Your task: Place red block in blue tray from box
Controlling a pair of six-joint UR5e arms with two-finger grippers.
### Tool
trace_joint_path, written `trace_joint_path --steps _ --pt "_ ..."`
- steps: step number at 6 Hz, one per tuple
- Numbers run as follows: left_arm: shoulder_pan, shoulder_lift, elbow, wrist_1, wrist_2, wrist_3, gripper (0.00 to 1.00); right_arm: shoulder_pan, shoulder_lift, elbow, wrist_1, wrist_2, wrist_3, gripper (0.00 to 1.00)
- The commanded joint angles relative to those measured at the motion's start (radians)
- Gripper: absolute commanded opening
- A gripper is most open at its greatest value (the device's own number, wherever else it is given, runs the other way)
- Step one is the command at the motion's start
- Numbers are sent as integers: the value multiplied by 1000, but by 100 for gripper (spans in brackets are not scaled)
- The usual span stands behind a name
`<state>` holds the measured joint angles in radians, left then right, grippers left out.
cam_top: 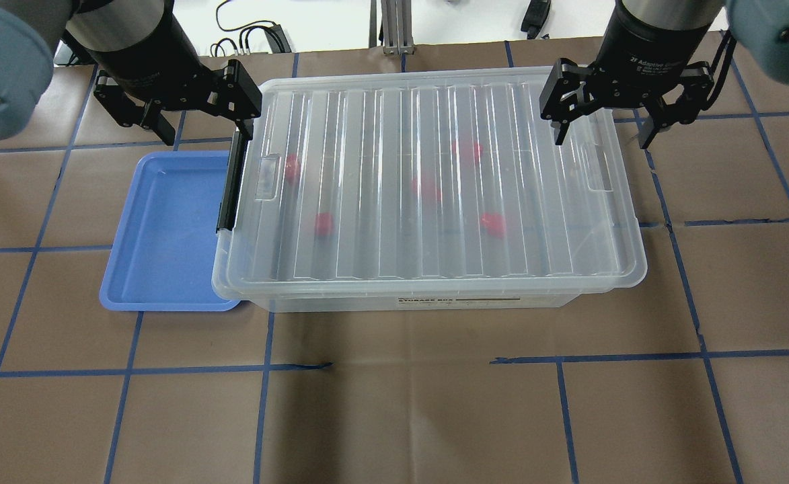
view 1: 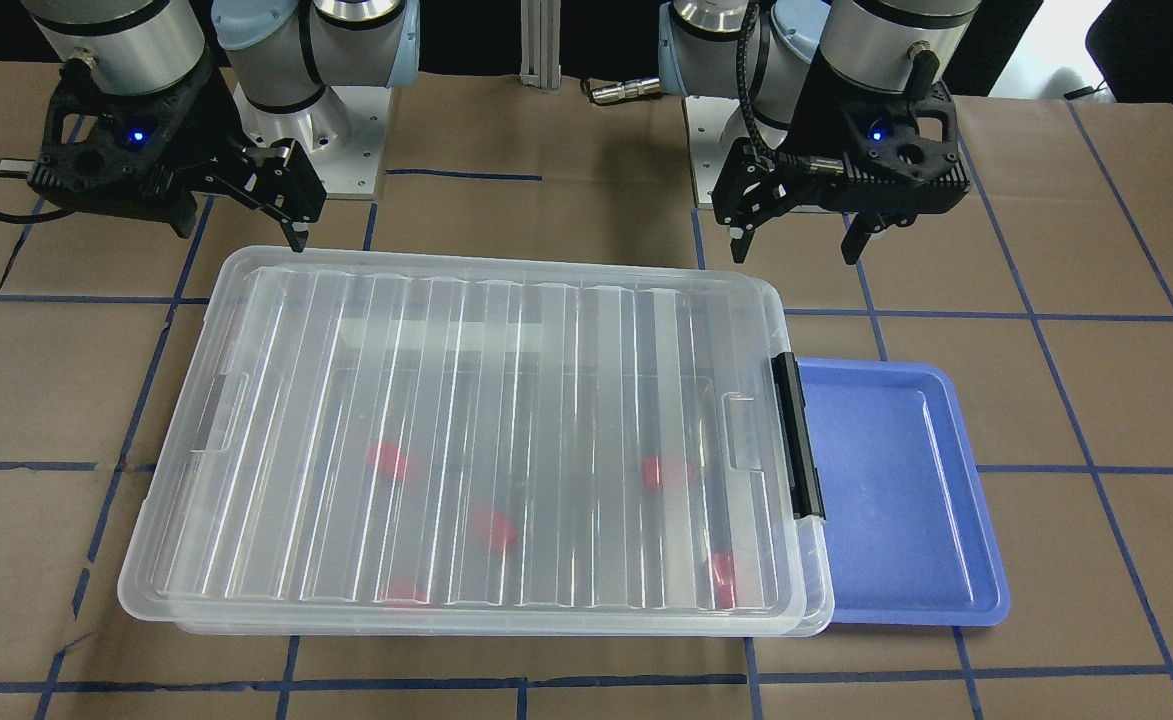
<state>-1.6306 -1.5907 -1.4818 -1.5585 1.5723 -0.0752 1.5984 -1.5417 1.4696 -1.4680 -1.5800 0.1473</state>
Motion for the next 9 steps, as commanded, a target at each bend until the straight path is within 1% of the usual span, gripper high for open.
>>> trace_joint_path --steps 1,4,5,6,7,8,9 --pt "0 -2 0 1 0 -1 98 0 0 3 0 0 0 100" --pt "0 -3 0 3 0 0 98 -6 0 9 -2 -6 -2 100" --pt "0 -2 0 3 0 0 98 -40 8 11 -12 -11 -53 100" --pt "0 -2 0 3 0 0 98 -110 11 11 -24 -6 -143 100" --pt "0 -2 0 3 0 0 98 -188 44 26 -28 -2 -205 100" --pt "0 -2 0 3 0 0 98 -218 84 53 -94 -6 -240 100" --pt "0 0 0 3 0 0 98 -219 100 104 -153 -9 -270 100"
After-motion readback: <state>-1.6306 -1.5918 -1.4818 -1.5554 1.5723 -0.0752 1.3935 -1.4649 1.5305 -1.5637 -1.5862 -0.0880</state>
